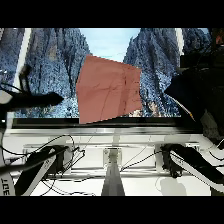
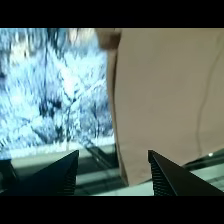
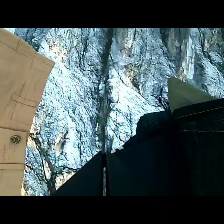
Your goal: Fold the clothes and pants, and hang the long-sleeved shirts on hangers.
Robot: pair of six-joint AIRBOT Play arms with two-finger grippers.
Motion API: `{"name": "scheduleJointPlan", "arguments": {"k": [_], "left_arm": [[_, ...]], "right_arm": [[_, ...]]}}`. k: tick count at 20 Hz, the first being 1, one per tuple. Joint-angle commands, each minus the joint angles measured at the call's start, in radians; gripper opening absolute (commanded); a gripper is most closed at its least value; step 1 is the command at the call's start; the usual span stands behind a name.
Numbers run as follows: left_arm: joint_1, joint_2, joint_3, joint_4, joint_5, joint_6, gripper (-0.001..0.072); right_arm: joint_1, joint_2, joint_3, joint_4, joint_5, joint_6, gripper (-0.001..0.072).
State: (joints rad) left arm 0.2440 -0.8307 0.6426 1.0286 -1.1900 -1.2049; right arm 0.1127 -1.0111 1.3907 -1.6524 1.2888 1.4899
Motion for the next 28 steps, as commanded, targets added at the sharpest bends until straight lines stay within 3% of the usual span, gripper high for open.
{"name": "scheduleJointPlan", "arguments": {"k": [1,3,6,7,10,13,20,23,25,28], "left_arm": [[0.002,-0.017,-0.133,0.003,0.056,-0.004,0.0454],[0.002,-0.048,-0.143,-0.024,0.086,-0.004,0.0457],[-0.001,-0.131,-0.144,-0.072,0.089,0.029,0.0619],[-0.008,-0.166,-0.144,-0.082,0.087,0.063,0.0629],[-0.043,-0.262,-0.144,-0.146,0.073,0.173,0.0629],[-0.117,-0.358,-0.144,-0.17,0.072,0.217,0.0628],[-0.314,-0.525,-0.144,-0.17,0.129,0.226,0.0614],[-0.316,-0.537,-0.143,-0.167,0.156,0.226,0.0232],[-0.3,-0.535,-0.142,-0.166,0.167,0.226,0.002],[-0.28,-0.533,-0.142,-0.163,0.17,0.232,0.0009]], "right_arm": [[0.0,-0.001,0.0,0.0,0.0,0.0,0.0025],[0.0,-0.001,0.0,0.0,0.0,0.0,0.0025],[0.0,-0.001,0.0,0.0,0.0,0.0,0.0025],[0.0,-0.001,0.0,0.0,0.0,0.0,0.0025],[0.0,-0.001,0.0,0.0,0.0,0.0,0.0025],[0.0,-0.001,0.0,0.0,0.0,0.0,0.0025],[0.0,-0.001,0.0,0.002,-0.05,0.0,0.0025],[-0.004,-0.013,0.0,-0.056,-0.048,-0.016,0.0025],[-0.05,-0.048,0.0,-0.054,0.032,-0.111,0.0023],[-0.19,-0.127,-0.073,0.055,0.163,-0.166,0.0022]]}}
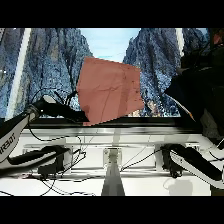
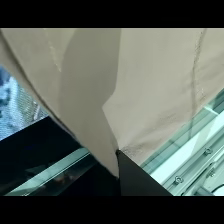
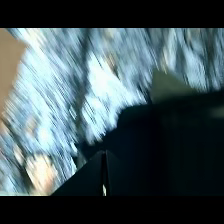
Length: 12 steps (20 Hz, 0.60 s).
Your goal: Fold the clothes and pants, and hang the long-sleeved shirts on hangers.
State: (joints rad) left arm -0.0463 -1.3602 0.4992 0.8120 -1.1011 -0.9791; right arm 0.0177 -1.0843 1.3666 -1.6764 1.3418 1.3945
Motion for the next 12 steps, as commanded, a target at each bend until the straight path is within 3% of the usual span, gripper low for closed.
{"name": "scheduleJointPlan", "arguments": {"k": [1,4,5,6,7,9,12], "left_arm": [[0.011,-0.004,0.001,0.055,0.081,0.018,0.0009],[0.011,-0.003,0.001,0.054,0.086,0.02,0.0008],[0.011,-0.003,0.001,0.054,0.093,0.019,0.0008],[0.011,-0.003,0.002,0.054,0.1,0.019,0.0008],[0.011,-0.003,0.004,0.054,0.104,0.019,0.0007],[0.011,0.01,0.02,0.054,0.103,0.018,0.0006],[0.011,0.084,0.055,0.064,0.103,-0.009,0.0005]], "right_arm": [[-0.15,-0.066,-0.112,0.188,0.114,-0.096,0.0022],[-0.282,-0.073,-0.375,0.561,0.108,-0.196,0.0026],[-0.296,-0.073,-0.459,0.64,0.071,-0.195,0.0117],[-0.297,-0.073,-0.546,0.715,0.012,-0.192,0.04],[-0.289,-0.073,-0.621,0.786,-0.057,-0.192,0.0529],[-0.248,-0.074,-0.754,0.893,-0.222,-0.192,0.0527],[-0.151,-0.103,-0.831,0.934,-0.373,-0.191,0.0527]]}}
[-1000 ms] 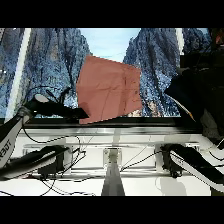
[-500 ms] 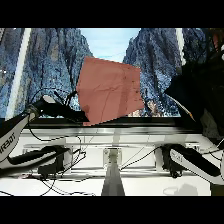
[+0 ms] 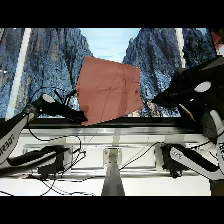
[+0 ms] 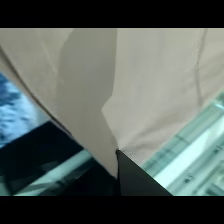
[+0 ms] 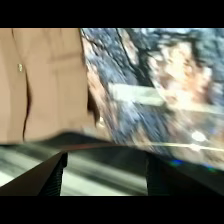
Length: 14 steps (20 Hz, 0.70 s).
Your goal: Fold the clothes and pants, and hang the long-sleeved shirts on hangers.
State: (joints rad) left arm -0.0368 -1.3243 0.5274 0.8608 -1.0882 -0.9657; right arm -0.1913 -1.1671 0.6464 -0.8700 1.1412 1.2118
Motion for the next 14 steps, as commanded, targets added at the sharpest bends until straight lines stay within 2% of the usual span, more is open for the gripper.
{"name": "scheduleJointPlan", "arguments": {"k": [1,5,10,11,14], "left_arm": [[0.001,0.077,0.038,0.046,0.09,-0.051,0.0006],[0.0,0.186,0.047,0.165,0.09,-0.105,0.0006],[0.0,0.214,0.047,0.164,0.091,-0.105,0.0007],[0.0,0.214,0.047,0.164,0.091,-0.105,0.0007],[0.0,0.214,0.047,0.164,0.091,-0.104,0.0006]], "right_arm": [[0.089,-0.044,-0.11,0.146,-0.198,-0.009,0.0527],[0.204,-0.182,-0.11,0.318,-0.289,-0.01,0.0527],[0.297,-0.257,-0.035,0.315,-0.253,-0.029,0.0525],[0.318,-0.257,-0.012,0.309,-0.239,-0.029,0.0506],[0.363,-0.257,0.038,0.309,-0.217,-0.028,0.0217]]}}
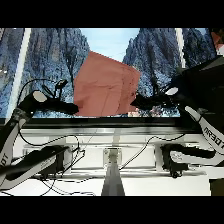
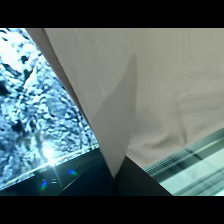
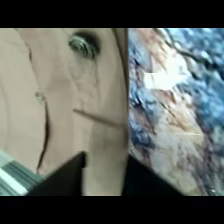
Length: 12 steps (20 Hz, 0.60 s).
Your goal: Fold the clothes and pants, and hang the long-sleeved shirts on hangers.
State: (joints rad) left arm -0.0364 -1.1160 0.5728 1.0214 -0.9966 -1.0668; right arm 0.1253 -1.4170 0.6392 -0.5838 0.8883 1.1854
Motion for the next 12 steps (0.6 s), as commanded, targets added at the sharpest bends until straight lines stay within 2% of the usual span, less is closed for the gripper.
{"name": "scheduleJointPlan", "arguments": {"k": [1,2,7,12], "left_arm": [[0.0,0.006,0.005,0.003,0.0,-0.003,0.0007],[0.001,0.006,0.012,0.004,0.0,-0.003,0.0007],[0.003,0.043,0.198,0.004,-0.003,-0.003,0.0007],[0.105,0.219,0.533,0.004,-0.009,-0.003,0.0006]], "right_arm": [[0.05,-0.007,0.063,0.023,0.058,-0.003,0.0114],[0.05,-0.006,0.087,0.022,0.099,-0.003,0.0024],[0.046,0.062,0.302,0.023,0.343,-0.062,0.0024],[0.046,0.257,0.598,0.023,0.383,-0.061,0.0024]]}}
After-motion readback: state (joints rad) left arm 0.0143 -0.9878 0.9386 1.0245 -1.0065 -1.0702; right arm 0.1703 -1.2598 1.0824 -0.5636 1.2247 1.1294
